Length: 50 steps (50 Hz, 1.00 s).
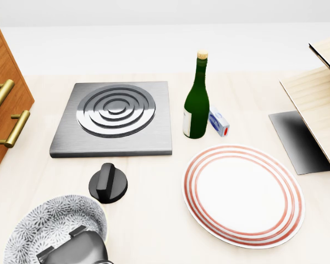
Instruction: Pick up the akita bowl and put it on the plate.
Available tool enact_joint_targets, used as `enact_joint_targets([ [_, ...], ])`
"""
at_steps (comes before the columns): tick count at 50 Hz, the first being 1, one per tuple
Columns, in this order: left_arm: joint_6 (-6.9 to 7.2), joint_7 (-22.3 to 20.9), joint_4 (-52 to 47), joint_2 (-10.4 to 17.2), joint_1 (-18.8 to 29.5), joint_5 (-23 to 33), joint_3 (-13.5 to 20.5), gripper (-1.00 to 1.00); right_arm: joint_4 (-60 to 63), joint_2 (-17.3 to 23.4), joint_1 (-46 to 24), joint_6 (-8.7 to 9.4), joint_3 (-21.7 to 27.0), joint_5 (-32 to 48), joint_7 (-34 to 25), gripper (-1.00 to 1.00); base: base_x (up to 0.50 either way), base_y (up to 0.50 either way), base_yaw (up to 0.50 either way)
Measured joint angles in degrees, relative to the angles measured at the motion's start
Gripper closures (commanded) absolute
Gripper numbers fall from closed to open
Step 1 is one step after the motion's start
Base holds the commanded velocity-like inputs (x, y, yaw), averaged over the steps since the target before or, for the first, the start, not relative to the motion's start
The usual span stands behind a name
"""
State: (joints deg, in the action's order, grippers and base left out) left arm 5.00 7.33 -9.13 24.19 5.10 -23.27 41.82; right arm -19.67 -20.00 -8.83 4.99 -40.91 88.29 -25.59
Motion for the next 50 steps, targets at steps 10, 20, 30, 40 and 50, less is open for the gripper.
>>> enact_joint_targets([
  [10,0.00,0.1,0.1,0.0,0.1,0.0,-0.1,-1.00,0.1,0.0,-0.1,0.01,-0.1,0.7,-0.8,1.00,0.00,0.00,0.00],
  [20,0.00,0.2,-0.2,0.1,0.1,-0.2,0.0,-1.00,3.1,0.0,0.3,0.01,-0.2,3.1,-4.8,1.00,0.00,0.00,0.00],
  [30,0.00,0.3,-0.2,0.1,0.1,-0.1,0.0,-1.00,6.8,0.0,0.7,0.01,-0.3,5.4,-9.1,1.00,0.00,0.00,0.00],
  [40,0.00,0.4,-0.2,0.1,0.2,-0.2,0.0,-1.00,9.5,0.0,0.9,0.01,-0.4,7.3,-12.0,1.00,0.00,0.00,0.00],
  [50,0.00,0.5,-0.3,0.2,0.1,-0.2,0.1,-1.00,11.5,0.0,1.5,0.01,-0.6,8.5,-13.5,1.00,0.00,0.00,0.00],
])
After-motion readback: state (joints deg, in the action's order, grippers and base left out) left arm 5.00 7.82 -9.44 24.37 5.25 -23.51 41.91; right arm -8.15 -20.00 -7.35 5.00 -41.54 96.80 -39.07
